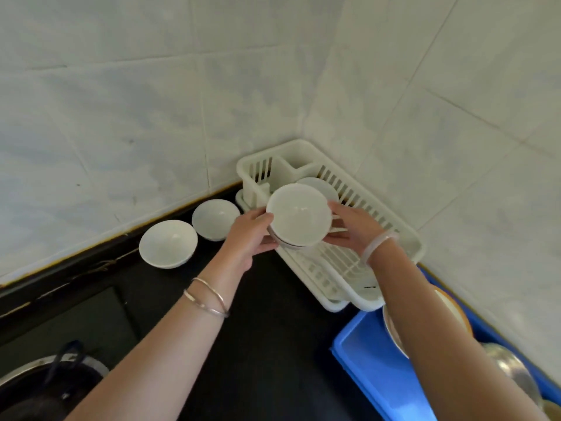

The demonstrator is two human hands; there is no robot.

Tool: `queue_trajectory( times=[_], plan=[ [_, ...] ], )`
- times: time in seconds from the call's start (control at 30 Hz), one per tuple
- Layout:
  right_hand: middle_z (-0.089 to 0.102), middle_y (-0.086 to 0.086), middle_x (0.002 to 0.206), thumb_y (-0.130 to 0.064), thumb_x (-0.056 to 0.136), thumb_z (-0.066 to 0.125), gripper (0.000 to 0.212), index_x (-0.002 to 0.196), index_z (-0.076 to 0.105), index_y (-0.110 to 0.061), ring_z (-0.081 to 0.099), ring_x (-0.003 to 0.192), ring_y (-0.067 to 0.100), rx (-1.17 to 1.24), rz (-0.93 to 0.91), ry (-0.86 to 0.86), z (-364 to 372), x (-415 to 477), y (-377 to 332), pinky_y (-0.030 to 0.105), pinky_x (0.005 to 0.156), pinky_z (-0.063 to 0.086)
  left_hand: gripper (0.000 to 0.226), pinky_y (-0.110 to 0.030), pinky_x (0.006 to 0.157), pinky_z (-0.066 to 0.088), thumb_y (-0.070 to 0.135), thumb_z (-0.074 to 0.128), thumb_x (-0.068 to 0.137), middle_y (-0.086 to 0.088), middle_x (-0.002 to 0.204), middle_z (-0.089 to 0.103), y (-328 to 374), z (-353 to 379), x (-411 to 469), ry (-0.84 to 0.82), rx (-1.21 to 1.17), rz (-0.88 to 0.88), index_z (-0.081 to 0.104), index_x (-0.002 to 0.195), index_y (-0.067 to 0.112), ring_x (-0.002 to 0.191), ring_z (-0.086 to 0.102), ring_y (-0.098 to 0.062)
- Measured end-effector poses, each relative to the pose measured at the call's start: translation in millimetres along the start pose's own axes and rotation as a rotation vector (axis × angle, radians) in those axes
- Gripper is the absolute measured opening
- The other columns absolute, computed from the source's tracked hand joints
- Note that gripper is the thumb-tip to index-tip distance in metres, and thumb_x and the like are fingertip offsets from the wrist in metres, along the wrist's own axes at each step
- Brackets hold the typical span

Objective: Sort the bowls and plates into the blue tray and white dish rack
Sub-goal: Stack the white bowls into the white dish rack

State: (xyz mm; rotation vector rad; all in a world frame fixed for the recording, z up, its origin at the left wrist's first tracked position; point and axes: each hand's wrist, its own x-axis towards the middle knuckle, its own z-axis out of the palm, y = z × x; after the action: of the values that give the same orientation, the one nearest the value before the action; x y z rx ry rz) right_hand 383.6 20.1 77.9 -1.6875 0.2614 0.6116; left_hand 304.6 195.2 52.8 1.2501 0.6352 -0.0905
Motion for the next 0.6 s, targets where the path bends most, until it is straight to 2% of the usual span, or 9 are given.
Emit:
queue_trajectory(
  times=[0.07,0.13,0.23,0.3,0.37,0.4,0.47,0.53,0.6],
  plan=[
    [0.064,0.005,0.084,-0.038,0.089,0.058,0.022,0.087,0.061,-0.016,0.065,0.077,0.022,0.011,0.028,0.076,-22.4,10.8,-2.3,0.033,0.059,0.056,0.036,-0.029,0.063,0.057,0.016,0.047,0.093,-0.009,0.122,0.054,3.0,29.9,10.3,-0.041,0.054,-0.015,0.050,0.130,0.018,0.105,0.061,-0.029],
    [0.062,0.005,0.084,-0.042,0.091,0.051,0.030,0.086,0.059,-0.014,0.062,0.077,0.025,-0.004,0.051,0.126,-43.6,22.0,0.0,0.037,0.061,0.055,0.036,-0.028,0.056,0.055,0.011,0.044,0.094,-0.014,0.125,0.052,1.4,57.9,22.0,-0.075,0.103,-0.036,0.049,0.129,0.012,0.111,0.057,-0.033],
    [0.059,0.008,0.084,-0.045,0.093,0.046,0.039,0.095,0.057,-0.007,0.060,0.075,0.026,-0.013,0.088,0.193,-71.6,38.1,5.8,0.039,0.058,0.054,0.035,-0.034,0.067,0.053,0.006,0.040,0.093,-0.017,0.127,0.051,-6.2,94.1,43.2,-0.126,0.161,-0.071,0.050,0.127,0.007,0.113,0.054,-0.034],
    [0.060,0.010,0.085,-0.046,0.092,0.046,0.041,0.092,0.057,-0.006,0.060,0.075,0.027,-0.029,0.122,0.219,-86.2,48.4,9.7,0.038,0.055,0.054,0.037,-0.037,0.072,0.053,0.002,0.037,0.092,-0.020,0.129,0.051,-13.7,112.6,57.6,-0.158,0.198,-0.108,0.050,0.126,0.005,0.112,0.055,-0.037],
    [0.060,0.011,0.083,-0.046,0.091,0.047,0.038,0.084,0.057,-0.010,0.060,0.073,0.026,-0.053,0.144,0.242,-96.1,59.3,14.4,0.035,0.050,0.054,0.040,-0.039,0.069,0.054,-0.001,0.035,0.091,-0.022,0.129,0.052,-22.1,128.1,69.6,-0.176,0.229,-0.137,0.049,0.128,0.005,0.110,0.055,-0.039],
    [0.060,0.011,0.082,-0.045,0.091,0.048,0.036,0.081,0.056,-0.012,0.059,0.072,0.025,-0.063,0.154,0.250,-99.5,64.6,16.8,0.036,0.053,0.054,0.041,-0.038,0.063,0.055,-0.002,0.035,0.091,-0.022,0.128,0.053,-26.2,134.3,74.4,-0.180,0.250,-0.149,0.048,0.129,0.005,0.105,0.057,-0.038],
    [0.059,0.011,0.082,-0.043,0.091,0.049,0.031,0.078,0.055,-0.015,0.058,0.073,0.025,-0.076,0.182,0.256,-104.9,76.0,21.8,0.044,0.072,0.056,0.040,-0.038,0.058,0.054,-0.004,0.034,0.090,-0.025,0.127,0.053,-34.9,143.2,83.1,-0.180,0.275,-0.174,0.047,0.128,0.001,0.095,0.056,-0.036],
    [0.059,0.012,0.083,-0.041,0.092,0.048,0.030,0.083,0.056,-0.014,0.059,0.079,0.030,-0.077,0.213,0.251,-111.1,87.0,28.1,0.052,0.089,0.052,0.038,-0.044,0.071,0.054,-0.006,0.035,0.091,-0.027,0.127,0.053,-42.0,148.8,90.7,-0.184,0.287,-0.207,0.047,0.127,-0.003,0.099,0.057,-0.038],
    [0.061,0.014,0.092,-0.041,0.093,0.046,0.033,0.100,0.058,-0.010,0.060,0.090,0.034,-0.092,0.251,0.246,-116.8,95.1,32.6,0.054,0.090,0.051,0.036,-0.044,0.080,0.052,-0.004,0.036,0.092,-0.027,0.126,0.053,-47.2,153.2,97.5,-0.205,0.313,-0.235,0.046,0.127,-0.005,0.107,0.057,-0.041]
  ],
)
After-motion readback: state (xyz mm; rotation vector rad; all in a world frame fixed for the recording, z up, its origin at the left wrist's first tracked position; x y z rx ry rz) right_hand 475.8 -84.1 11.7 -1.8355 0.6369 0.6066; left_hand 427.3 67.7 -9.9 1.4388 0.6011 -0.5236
